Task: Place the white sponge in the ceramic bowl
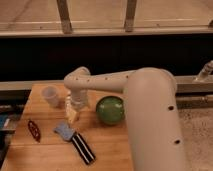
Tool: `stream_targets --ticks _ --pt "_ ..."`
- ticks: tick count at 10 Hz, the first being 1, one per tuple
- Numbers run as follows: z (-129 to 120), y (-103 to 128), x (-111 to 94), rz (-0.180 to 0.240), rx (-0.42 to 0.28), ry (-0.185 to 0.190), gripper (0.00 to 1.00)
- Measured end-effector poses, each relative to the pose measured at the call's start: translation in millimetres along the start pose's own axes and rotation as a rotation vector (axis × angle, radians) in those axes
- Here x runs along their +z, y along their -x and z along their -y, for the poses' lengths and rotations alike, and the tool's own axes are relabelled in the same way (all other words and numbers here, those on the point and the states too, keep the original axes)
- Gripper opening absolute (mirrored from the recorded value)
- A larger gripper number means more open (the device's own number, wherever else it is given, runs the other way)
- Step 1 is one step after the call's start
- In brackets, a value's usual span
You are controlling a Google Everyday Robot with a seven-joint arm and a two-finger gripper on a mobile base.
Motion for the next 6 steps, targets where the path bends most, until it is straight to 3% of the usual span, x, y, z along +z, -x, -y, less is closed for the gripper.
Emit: stream_targets --ticks 1,3,6 --pt "3.8 -5.3 2.7 -0.015 0.011 -0.021 0.8" --pt "-4.9 -5.3 6.3 -0.023 0.004 -0.028 0.8" --pt "-21.8 -9.1 14.7 -0.013 -0.005 -0.007 0.8"
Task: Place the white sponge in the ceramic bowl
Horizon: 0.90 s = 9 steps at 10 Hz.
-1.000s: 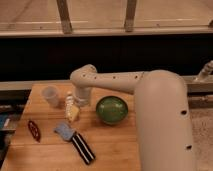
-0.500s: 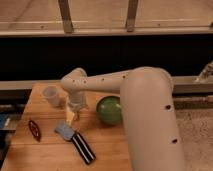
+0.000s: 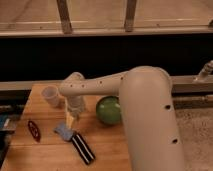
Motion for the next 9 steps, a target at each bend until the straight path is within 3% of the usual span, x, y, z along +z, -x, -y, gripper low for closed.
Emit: stream_targets --ticks 5,7,9 --pt "-30.7 11.6 -1.9 0.117 -0.053 0.071 0.8" --pt "-39.3 19.8 -1.4 0.136 -0.081 0.086 0.8" --pt "-47.0 30.2 2.9 0.128 -0.106 0.09 0.8"
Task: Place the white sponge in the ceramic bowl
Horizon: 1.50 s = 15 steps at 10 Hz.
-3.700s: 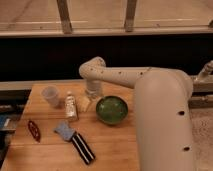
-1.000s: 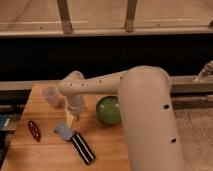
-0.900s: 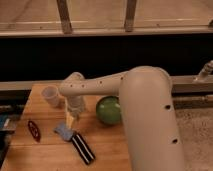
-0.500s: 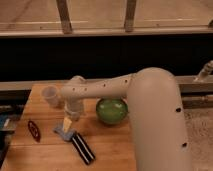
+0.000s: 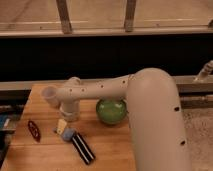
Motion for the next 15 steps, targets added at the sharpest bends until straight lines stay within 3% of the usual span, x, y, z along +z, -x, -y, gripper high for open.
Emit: stream_targets --ticks 5,9,12,13,15 --pt "-14.8 19.9 24.8 -0.041 -0.061 0.032 0.8" --pt "-19.3 22.1 39.0 -0.066 -0.061 0.038 0.8" --pt "-25.1 25.2 45.5 -0.105 -0.039 -0.03 0.8" --pt "-26.2 23.9 49.1 -0.125 -0.014 -0.082 0.72" --pt "-27.1 22.5 50.6 -0.133 0.013 -0.118 0.52"
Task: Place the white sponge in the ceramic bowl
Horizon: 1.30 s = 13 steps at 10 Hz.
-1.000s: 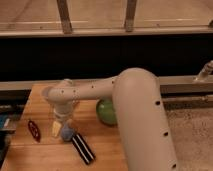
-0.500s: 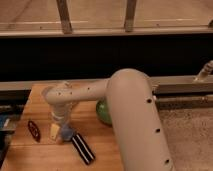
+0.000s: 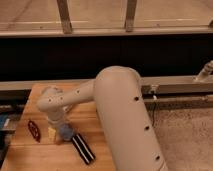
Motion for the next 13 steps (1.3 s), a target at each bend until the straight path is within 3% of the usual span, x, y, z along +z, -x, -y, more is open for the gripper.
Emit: stream_targets --ticks 4,5,7,10,13 --pt "3.5 -1.8 -3.2 0.011 0.005 0.004 0.16" --pt "6.3 -1.7 -5.2 0.03 0.0 0.031 0.05" --pt "12.8 -4.8 -13.0 0.062 0.0 0.054 0.0" --pt "22.9 -6.9 -43.3 0.12 -0.002 0.014 0.0" --pt "50.6 -9.9 -66.9 0.162 0.015 -0.018 0.0"
